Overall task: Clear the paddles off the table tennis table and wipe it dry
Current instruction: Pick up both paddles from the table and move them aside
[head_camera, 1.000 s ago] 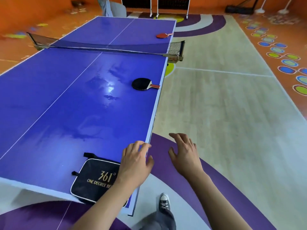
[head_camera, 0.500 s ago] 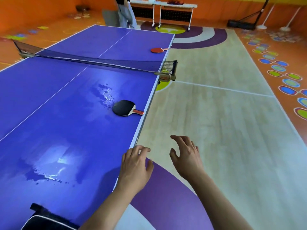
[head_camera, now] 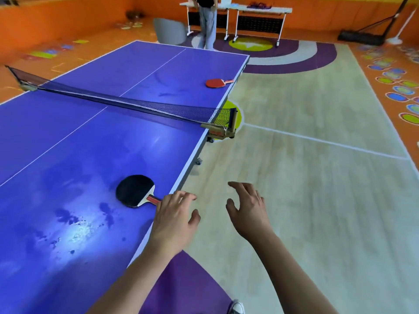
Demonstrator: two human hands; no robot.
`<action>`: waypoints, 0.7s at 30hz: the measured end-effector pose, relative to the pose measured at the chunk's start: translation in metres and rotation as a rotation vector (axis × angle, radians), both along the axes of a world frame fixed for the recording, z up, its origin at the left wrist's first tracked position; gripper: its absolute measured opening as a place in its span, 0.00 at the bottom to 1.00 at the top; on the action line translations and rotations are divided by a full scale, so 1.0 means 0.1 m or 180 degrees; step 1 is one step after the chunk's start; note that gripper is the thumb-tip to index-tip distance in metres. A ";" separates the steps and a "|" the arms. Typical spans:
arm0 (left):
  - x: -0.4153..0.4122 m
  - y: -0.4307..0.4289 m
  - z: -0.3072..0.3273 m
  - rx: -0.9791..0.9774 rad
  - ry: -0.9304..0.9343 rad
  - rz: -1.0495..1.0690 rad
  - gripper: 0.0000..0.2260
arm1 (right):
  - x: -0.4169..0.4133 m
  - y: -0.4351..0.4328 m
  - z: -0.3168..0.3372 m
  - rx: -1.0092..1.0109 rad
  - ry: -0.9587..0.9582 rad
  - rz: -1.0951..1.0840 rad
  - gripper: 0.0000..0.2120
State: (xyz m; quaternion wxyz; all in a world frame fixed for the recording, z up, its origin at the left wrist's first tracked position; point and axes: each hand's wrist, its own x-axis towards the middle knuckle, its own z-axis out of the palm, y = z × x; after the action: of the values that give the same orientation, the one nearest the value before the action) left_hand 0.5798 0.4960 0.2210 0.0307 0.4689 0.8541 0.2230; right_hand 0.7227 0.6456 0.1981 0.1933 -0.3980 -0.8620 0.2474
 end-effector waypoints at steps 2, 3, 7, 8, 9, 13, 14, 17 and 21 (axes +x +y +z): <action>-0.07 0.41 0.04 0.0076 0.0060 0.0075 0.13 | -0.11 0.46 0.04 0.0015 0.0025 0.0100 0.21; -0.12 0.62 0.04 0.0127 0.0122 0.0116 0.13 | -0.19 0.71 0.06 0.0031 0.0052 0.0157 0.21; -0.37 1.36 0.04 0.0285 0.0225 0.0211 0.15 | -0.52 1.57 0.13 0.0052 0.0155 0.0217 0.20; -0.46 1.55 0.04 0.0319 0.0218 0.0238 0.17 | -0.61 1.78 0.14 0.0063 0.0157 0.0269 0.20; -0.55 1.75 0.04 0.0348 0.0198 0.0255 0.18 | -0.72 2.00 0.16 0.0062 0.0159 0.0321 0.20; -1.00 2.52 0.01 0.0376 0.0110 0.0400 0.18 | -1.21 2.88 0.11 0.0092 0.0093 0.0389 0.21; -1.13 2.71 -0.02 0.0375 0.0071 0.0444 0.18 | -1.35 3.09 0.09 0.0092 0.0072 0.0405 0.21; -1.53 3.24 -0.08 0.0285 0.0040 0.0495 0.18 | -1.75 3.69 0.02 0.0040 0.0077 0.0436 0.19; -2.10 4.02 -0.07 0.0261 0.0134 0.0534 0.17 | -2.36 4.46 -0.04 -0.0042 0.0006 0.0550 0.17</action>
State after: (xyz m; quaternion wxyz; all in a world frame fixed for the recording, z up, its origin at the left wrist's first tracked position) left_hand 0.3694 0.8978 0.2143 -0.0253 0.4011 0.8810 0.2496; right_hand 0.4871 1.0919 0.1944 0.1695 -0.3232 -0.8913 0.2692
